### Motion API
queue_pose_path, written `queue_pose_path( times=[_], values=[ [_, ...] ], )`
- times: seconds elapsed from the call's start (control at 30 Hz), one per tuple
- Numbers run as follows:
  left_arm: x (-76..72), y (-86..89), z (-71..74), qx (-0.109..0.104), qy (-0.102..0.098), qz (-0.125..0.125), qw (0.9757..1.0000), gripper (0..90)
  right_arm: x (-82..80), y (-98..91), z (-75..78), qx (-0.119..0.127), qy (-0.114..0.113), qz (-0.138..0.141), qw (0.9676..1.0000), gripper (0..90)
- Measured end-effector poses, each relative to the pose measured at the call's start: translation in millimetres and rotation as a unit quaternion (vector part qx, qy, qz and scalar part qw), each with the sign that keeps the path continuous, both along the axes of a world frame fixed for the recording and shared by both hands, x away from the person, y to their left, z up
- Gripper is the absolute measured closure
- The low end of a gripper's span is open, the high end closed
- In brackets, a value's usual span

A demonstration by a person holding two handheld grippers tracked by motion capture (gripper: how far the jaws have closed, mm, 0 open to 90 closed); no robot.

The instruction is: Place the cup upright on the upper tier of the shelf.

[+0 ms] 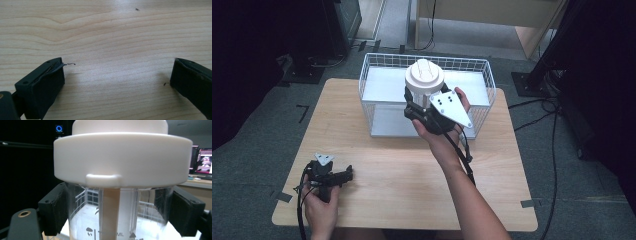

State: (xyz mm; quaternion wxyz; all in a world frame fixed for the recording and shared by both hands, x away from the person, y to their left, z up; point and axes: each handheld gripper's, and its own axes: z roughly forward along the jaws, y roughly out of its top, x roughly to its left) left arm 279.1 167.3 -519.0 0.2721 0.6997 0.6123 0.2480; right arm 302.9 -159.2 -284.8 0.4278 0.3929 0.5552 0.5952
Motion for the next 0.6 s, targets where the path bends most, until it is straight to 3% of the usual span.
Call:
queue_pose_path(
  times=[0.2, 0.6],
  values=[
    [0.1, -0.2, -0.2, -0.001, -0.001, 0.001, 1.0, 0.0, 16.1, -2.1, 8.6, -0.005, -0.002, -0.017, 0.9998, 15.9],
    [0.0, -0.1, 0.0, -0.001, 0.0, 0.001, 1.0, 0.0, 58.9, -8.6, 16.9, 0.012, 0.016, -0.052, 0.9984, 15.9]
  ],
)
